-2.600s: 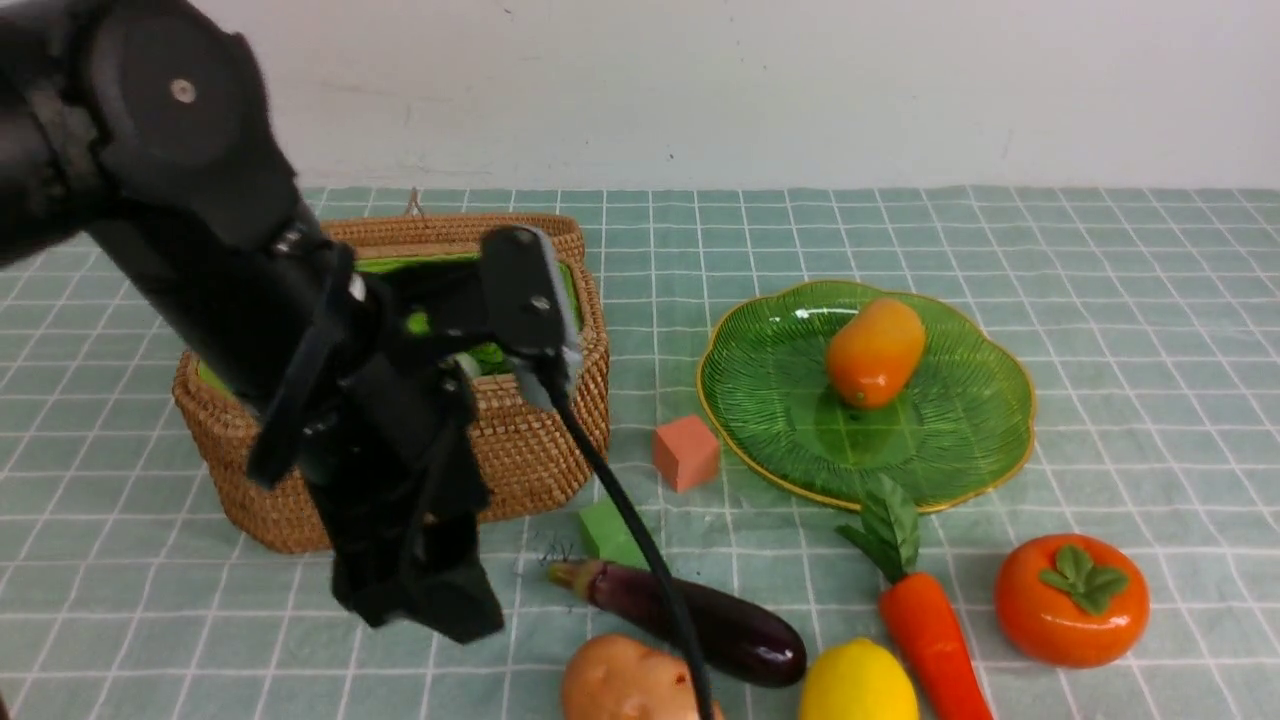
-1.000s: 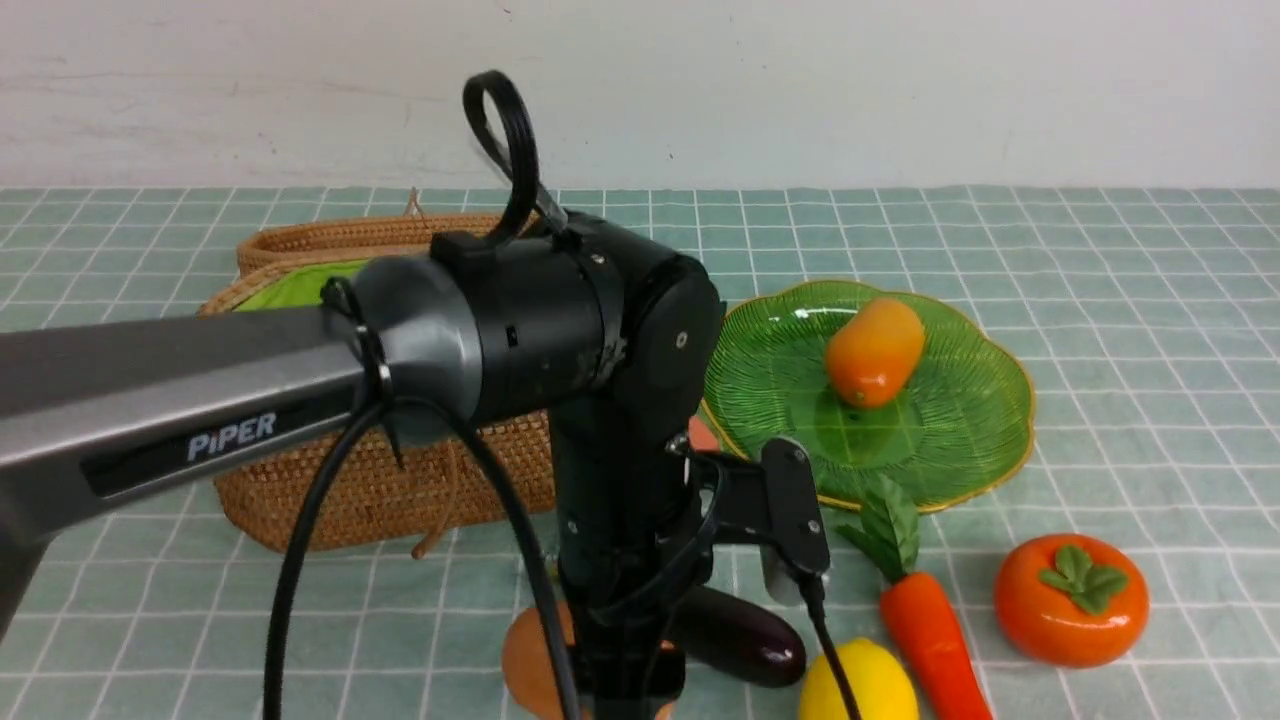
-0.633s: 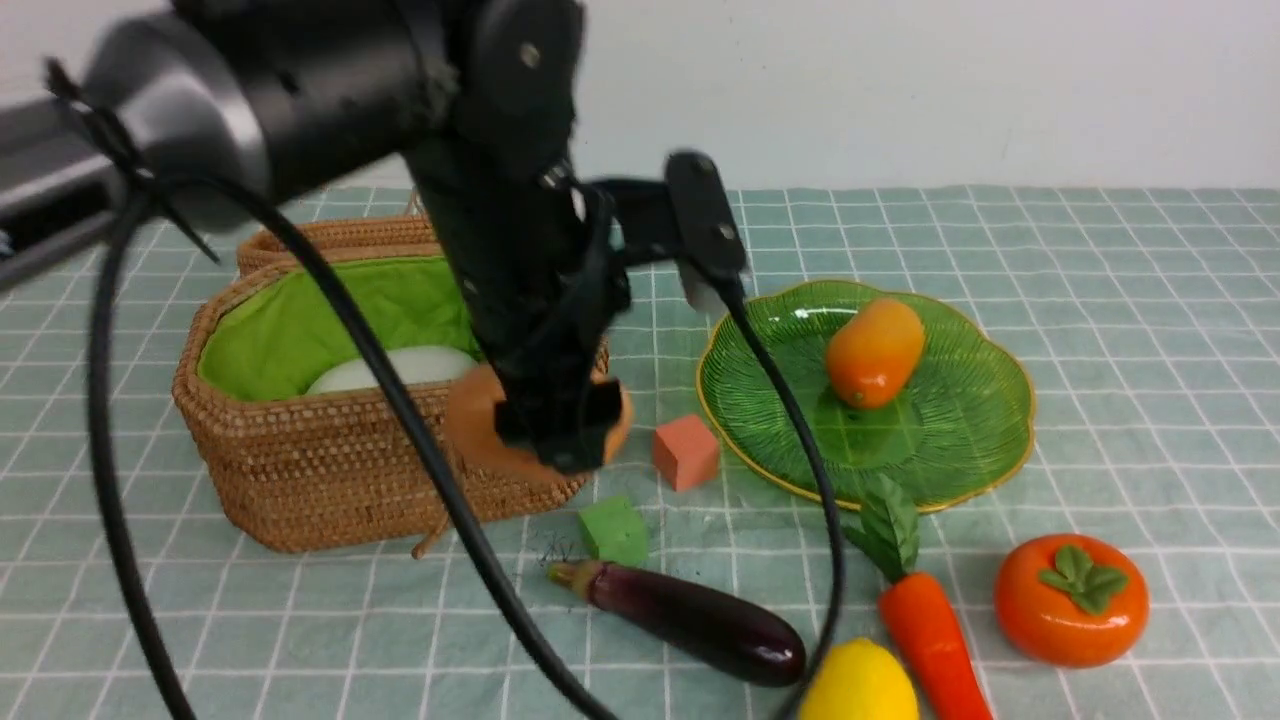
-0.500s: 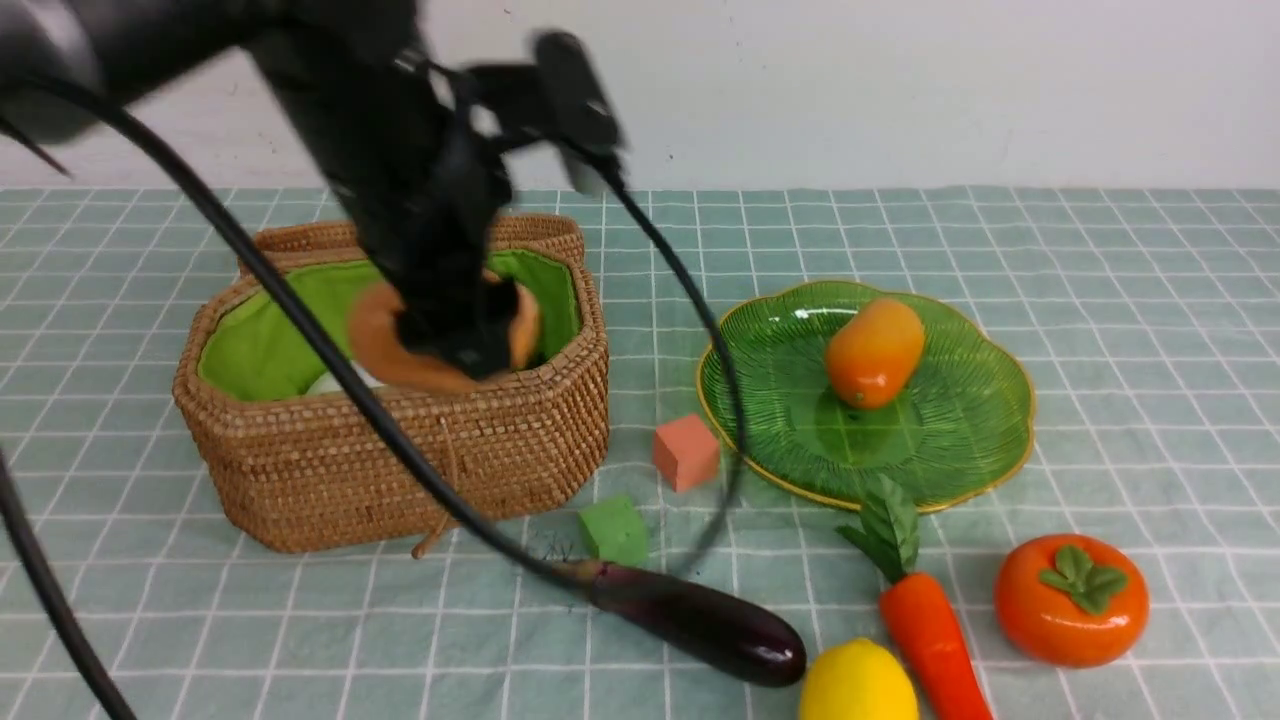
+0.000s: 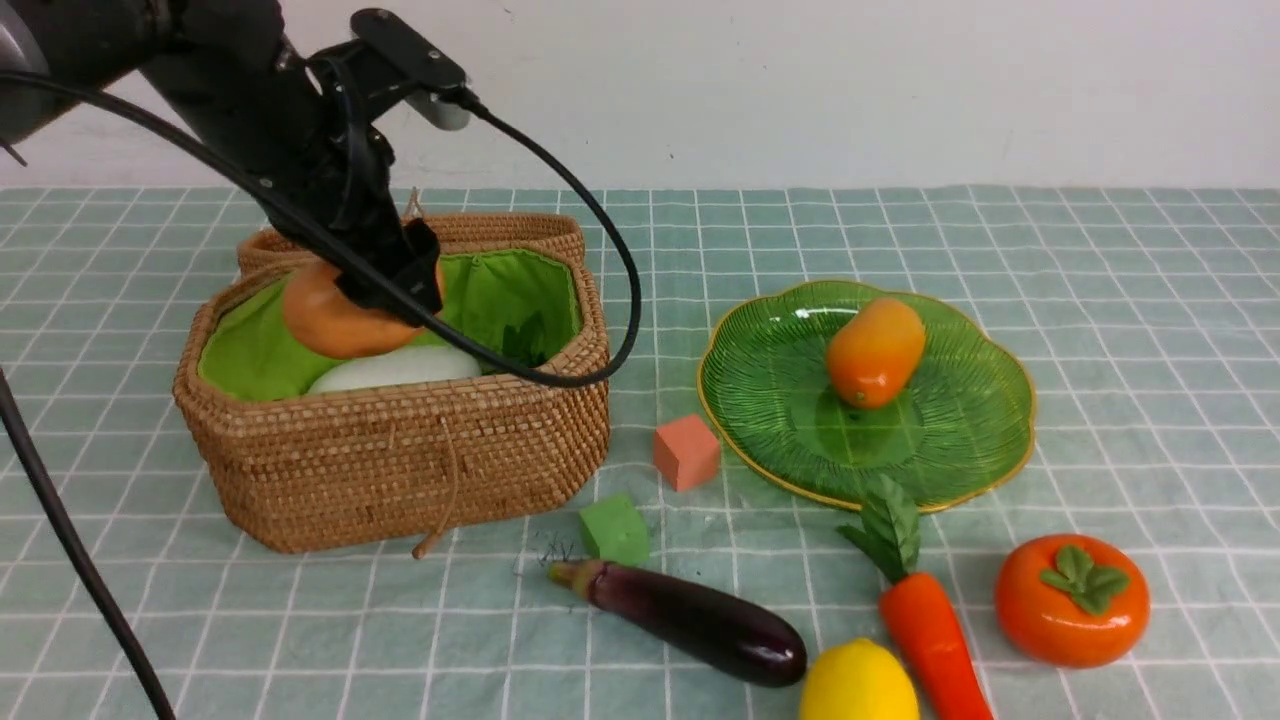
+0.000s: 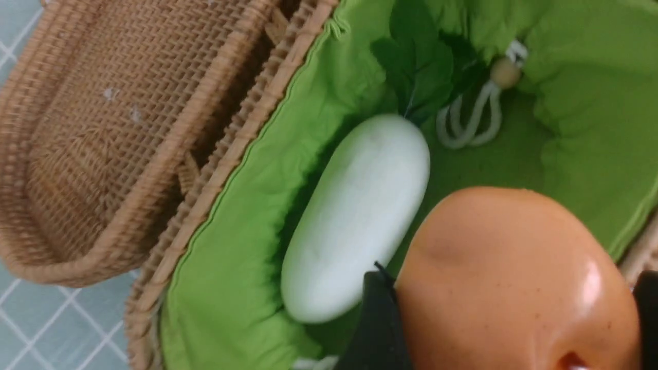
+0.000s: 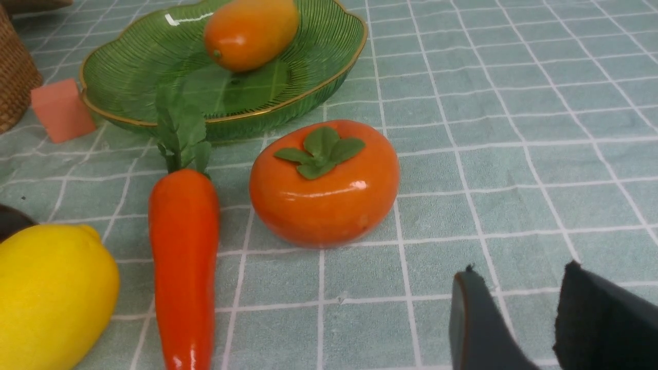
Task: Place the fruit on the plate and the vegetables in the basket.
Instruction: Grab a potato with your left arm and place it in the basket on the left, then use the left arm to grab an eggplant and put it into the left basket
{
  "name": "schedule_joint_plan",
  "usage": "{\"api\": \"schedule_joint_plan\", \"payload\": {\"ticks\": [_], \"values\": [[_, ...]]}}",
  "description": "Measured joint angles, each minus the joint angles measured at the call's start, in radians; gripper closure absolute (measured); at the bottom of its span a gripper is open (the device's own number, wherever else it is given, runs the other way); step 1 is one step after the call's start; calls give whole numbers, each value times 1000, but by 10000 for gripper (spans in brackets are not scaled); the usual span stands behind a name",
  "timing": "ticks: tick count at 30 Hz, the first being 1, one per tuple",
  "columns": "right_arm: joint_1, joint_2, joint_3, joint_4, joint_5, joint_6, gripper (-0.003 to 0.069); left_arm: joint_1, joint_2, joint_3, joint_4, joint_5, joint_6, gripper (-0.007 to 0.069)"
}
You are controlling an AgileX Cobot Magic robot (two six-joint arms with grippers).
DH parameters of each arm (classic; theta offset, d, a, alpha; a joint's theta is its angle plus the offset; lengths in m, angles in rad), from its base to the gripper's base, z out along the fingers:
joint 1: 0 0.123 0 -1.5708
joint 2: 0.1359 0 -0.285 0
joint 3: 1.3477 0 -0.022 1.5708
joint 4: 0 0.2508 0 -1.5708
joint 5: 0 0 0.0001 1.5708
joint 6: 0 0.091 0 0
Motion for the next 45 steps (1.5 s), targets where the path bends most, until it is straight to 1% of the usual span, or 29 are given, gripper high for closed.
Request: {"api": "schedule_joint_plan", "payload": {"ticks": [2,7,9,15,19,21,24,28,29,30,32,33,35,38,40,45], "values": [[0,0,0,0,0,0,418,0,11,0,-3,-14,-28,63],[0,0,0,0,0,0,418,0,14,0,-21,-16,-43,-33],[0,0,0,0,0,0,418,0,14,0,-35,-2,-43,-43],[0,0,0,0,0,0,418,0,14,0,-40,44,-43,-18],[0,0,0,0,0,0,418,0,13,0,-56,83,-42,29],[0,0,0,0,0,0,418,0,10,0,-68,92,-36,41],[0,0,0,0,0,0,418,0,-10,1,-111,117,6,50],[0,0,0,0,0,0,418,-8,-70,29,-265,183,198,51],[0,0,0,0,0,0,418,-11,-75,30,-279,186,207,51],[0,0,0,0,0,0,418,-20,-84,38,-302,187,246,51],[0,0,0,0,0,0,418,-65,-101,52,-346,192,304,51],[0,0,0,0,0,0,418,-86,-102,57,-353,193,316,51],[0,0,0,0,0,0,418,-160,-96,64,-352,193,335,51],[0,0,0,0,0,0,418,-252,-75,66,-328,193,355,51],[0,0,0,1,0,0,418,-330,-41,66,-288,193,378,51],[0,0,0,0,0,0,418,-409,34,66,-227,167,395,51]]}}
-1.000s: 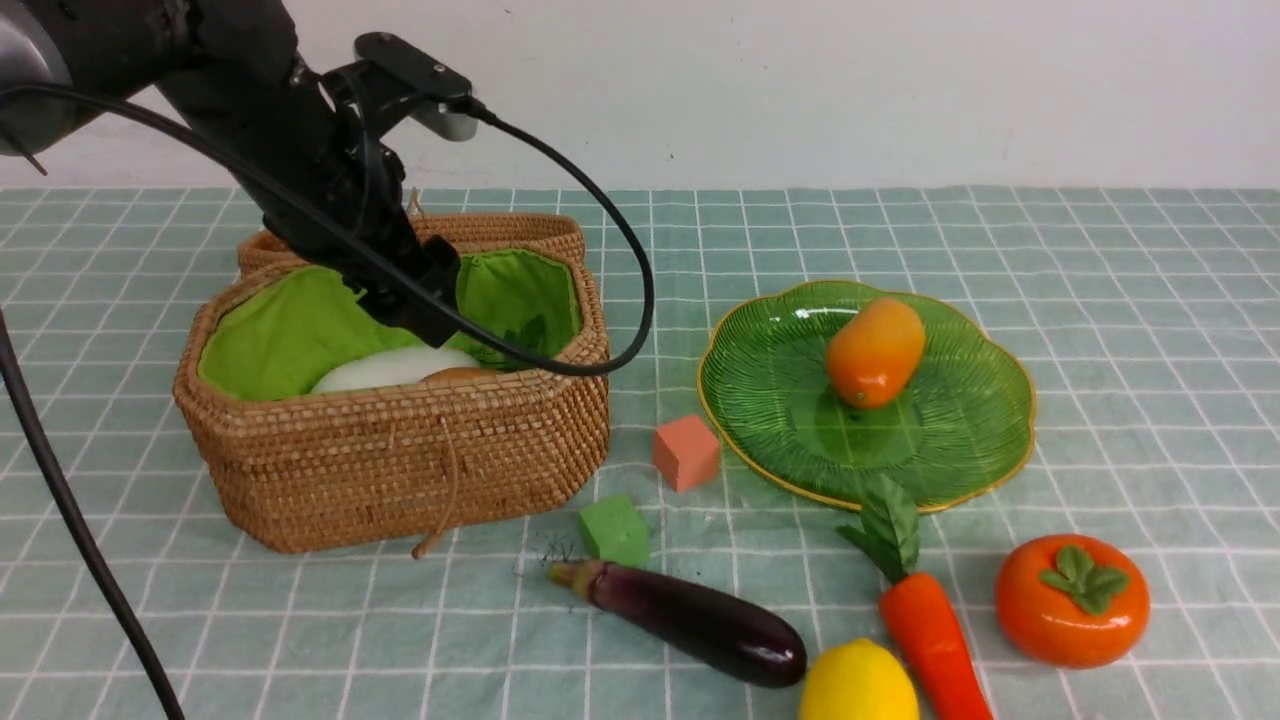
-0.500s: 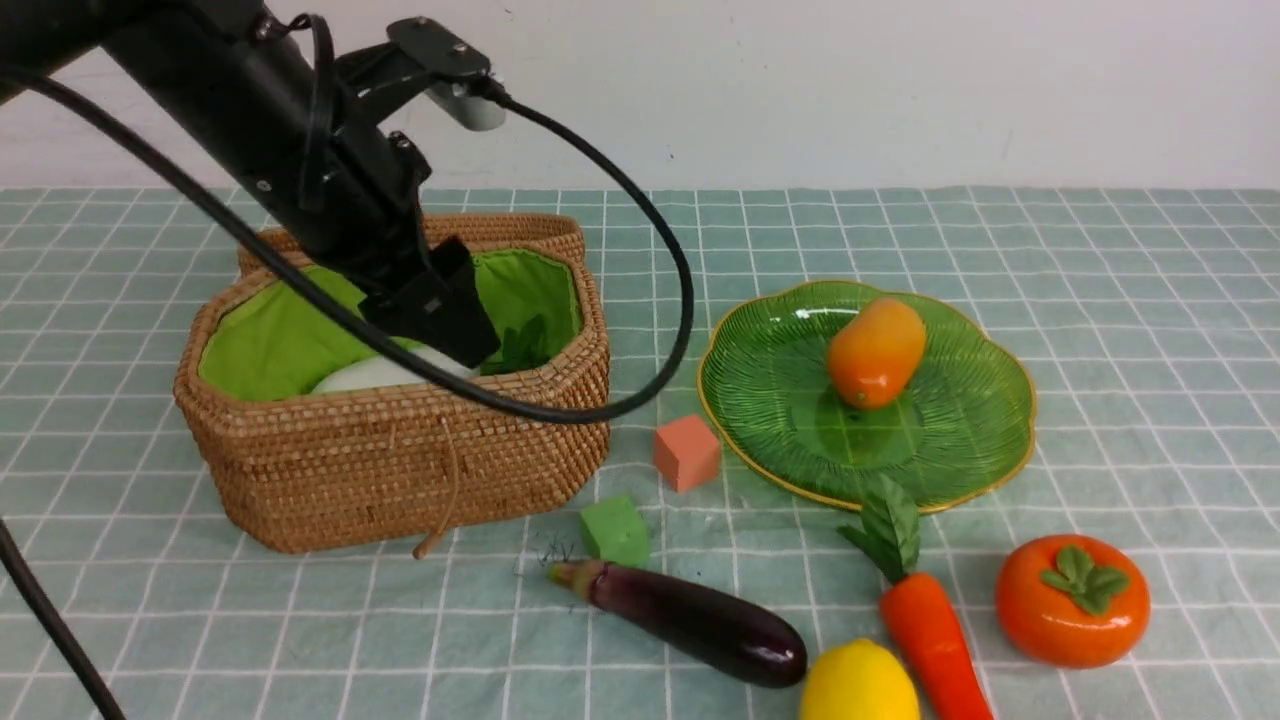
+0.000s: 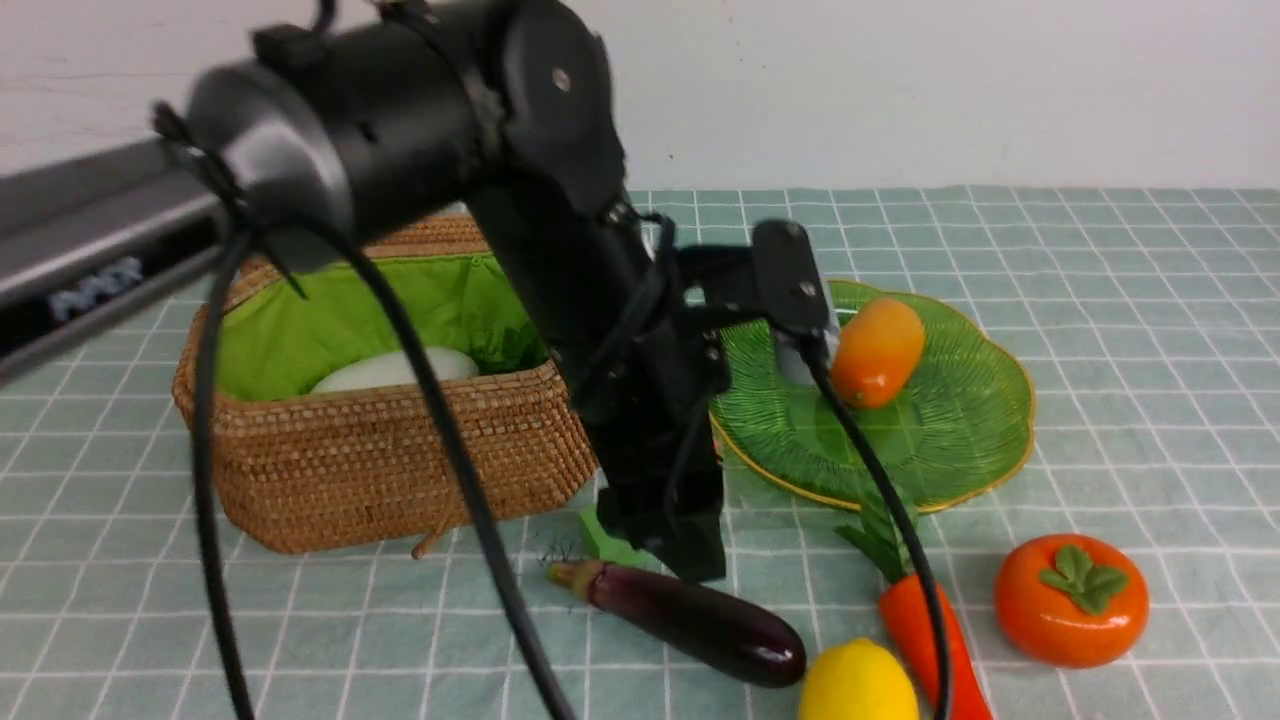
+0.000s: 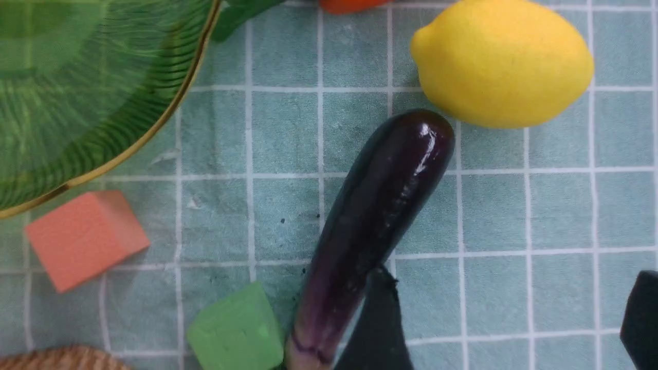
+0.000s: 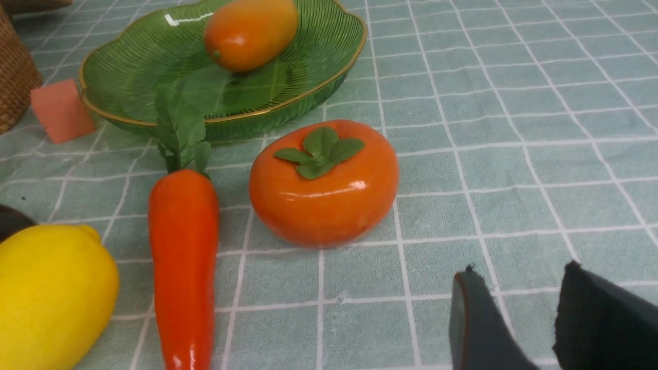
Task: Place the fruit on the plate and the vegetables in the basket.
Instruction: Use the left arm to grab an eggplant and put it into the left basket
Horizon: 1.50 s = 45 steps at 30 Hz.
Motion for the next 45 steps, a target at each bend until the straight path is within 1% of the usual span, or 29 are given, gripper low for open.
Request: {"api": "schedule_joint_plan", "payload": {"ticks": [2,7,9,16,19,22,24,26,28,30,32,34,38,45], "values": [[0,0,0,0,0,0,418,-22,48,0,26,-32,5,51],[0,0,0,0,0,0,418,-69,121,0,95,-66,104,51],[0,0,0,0,0,0,418,-76,131,0,108,-72,120,51],[0,0,0,0,0,0,418,-79,177,0,122,-100,124,51],[0,0,0,0,0,0,418,-78,201,0,103,-100,119,51],[0,0,0,0,0,0,418,-78,226,0,58,-103,93,53],[0,0,0,0,0,0,418,-78,239,0,51,-103,78,60],[0,0,0,0,0,0,418,-78,247,0,51,-99,65,73],[0,0,0,0,0,0,418,-78,251,0,51,-90,38,114],[0,0,0,0,0,0,418,-78,251,0,52,-84,34,137],[0,0,0,0,0,0,418,-75,251,0,53,-56,29,211],[0,0,0,0,0,0,418,-73,251,0,55,-37,28,246],[0,0,0,0,0,0,418,-70,251,0,67,-8,24,245],[0,0,0,0,0,0,418,-68,230,0,76,-5,1,245]]}}
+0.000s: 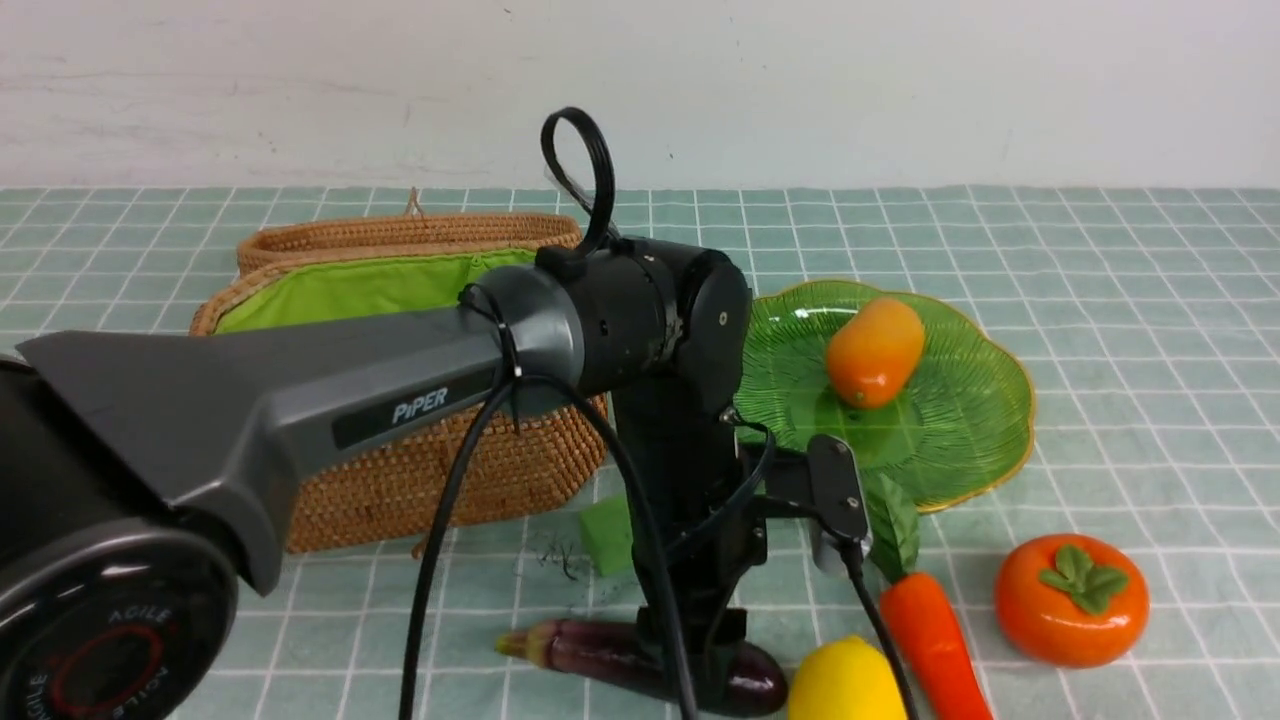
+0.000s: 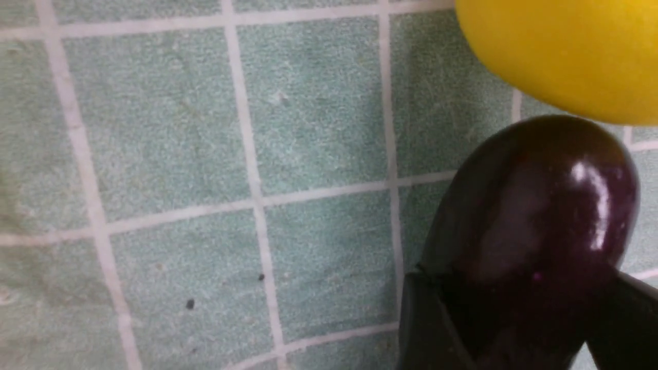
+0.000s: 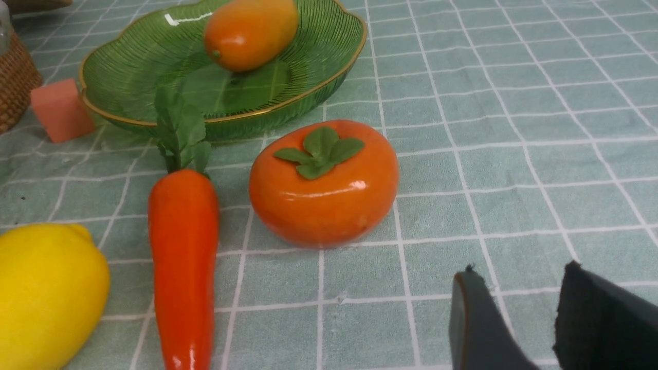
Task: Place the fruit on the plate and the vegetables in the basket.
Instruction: Use the left arm to grab an eggplant and put it into the left basket
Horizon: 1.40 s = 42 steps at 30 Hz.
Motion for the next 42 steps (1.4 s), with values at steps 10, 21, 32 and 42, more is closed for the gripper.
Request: {"api": "schedule_joint_plan", "payload": {"ticks": [10,21,32,42], "values": [[0,0,0,0,0,0,418,1,-105,-58,180,17,-135,246],[0,0,0,0,0,0,418,169,-226,-205,308,28,-264,246],[0,0,0,0,0,0,419,372,-201,-207,347,-16,-363,246],[0,0,0,0,0,0,418,372,-178,-207,374,-203,-424,99]]}}
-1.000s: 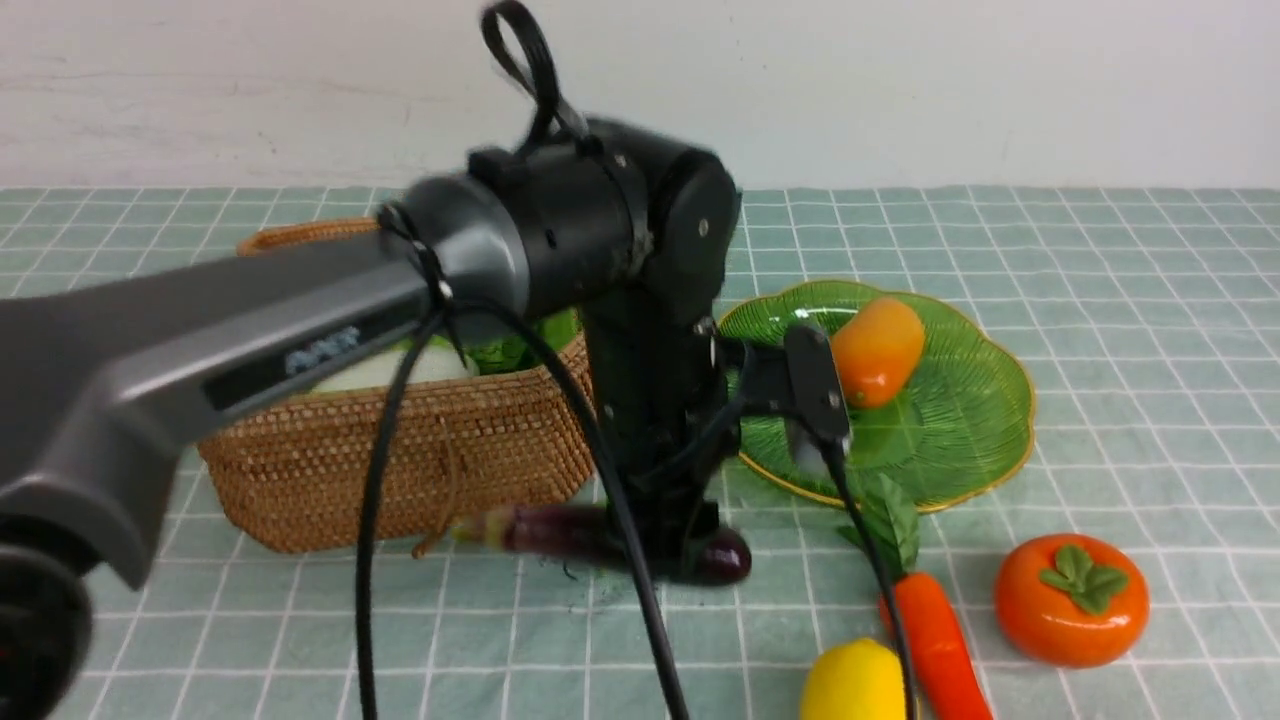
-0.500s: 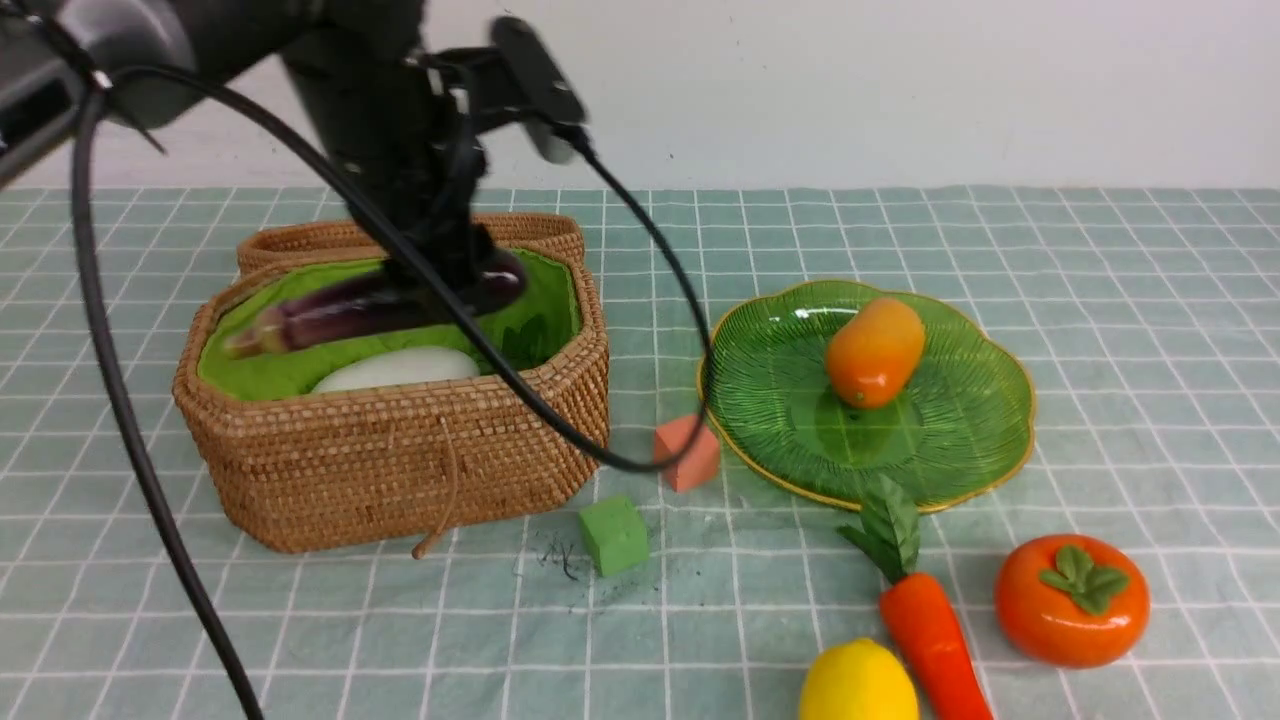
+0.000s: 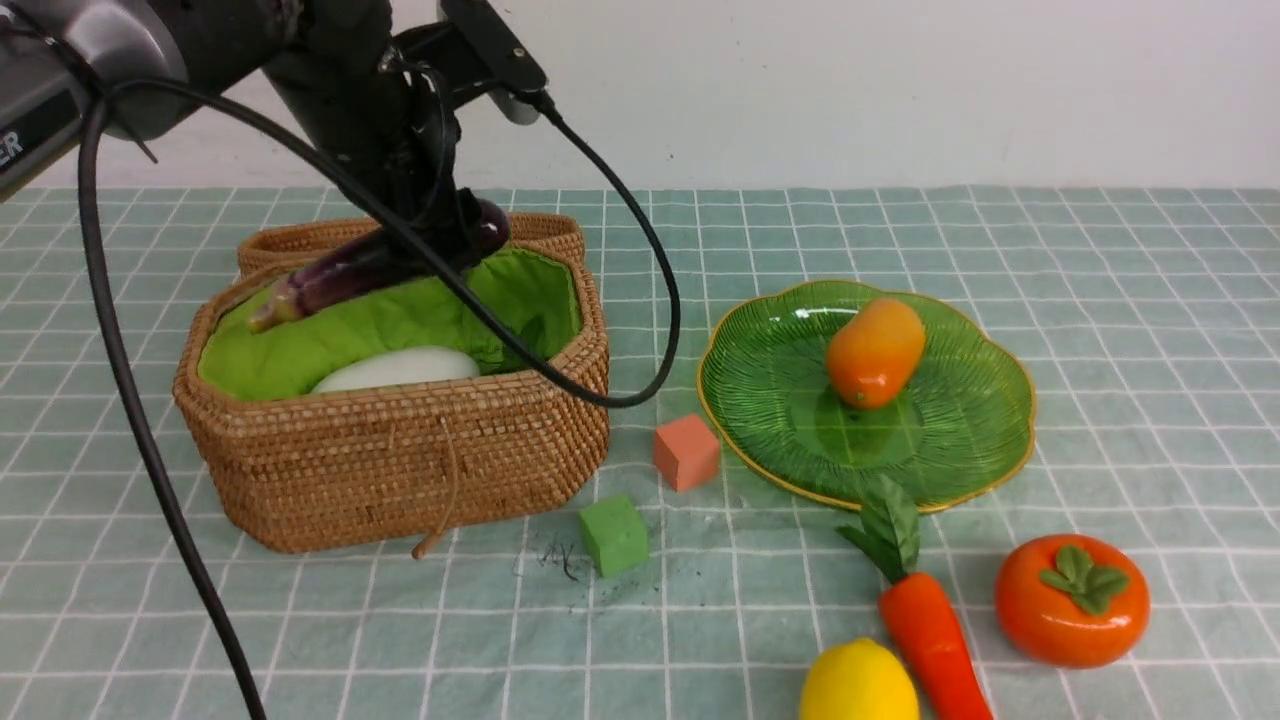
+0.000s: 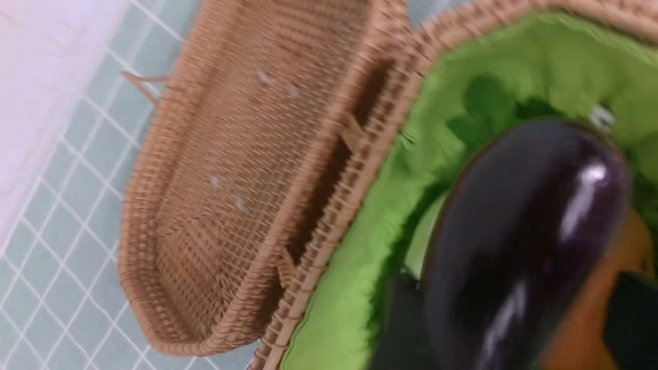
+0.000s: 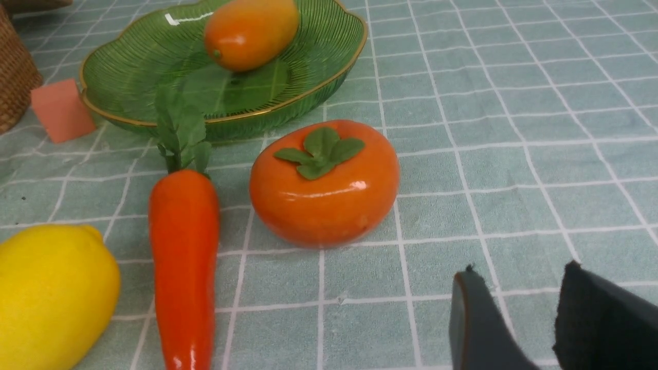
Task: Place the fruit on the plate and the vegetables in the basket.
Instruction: Use the left arm to grab an eggplant and put it into the left basket, then grab a tomato with your right arm and place it on the plate on the right.
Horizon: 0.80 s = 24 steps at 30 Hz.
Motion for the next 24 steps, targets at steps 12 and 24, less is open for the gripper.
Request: {"api": "schedule_joint_plan", "payload": {"ticks": [12,24], "values": [[0,0,0,0,0,0,418,0,-50,1,-70,208,-17,16],[0,0,0,0,0,0,418,0,-548,6,-60,235,-189,314]]}}
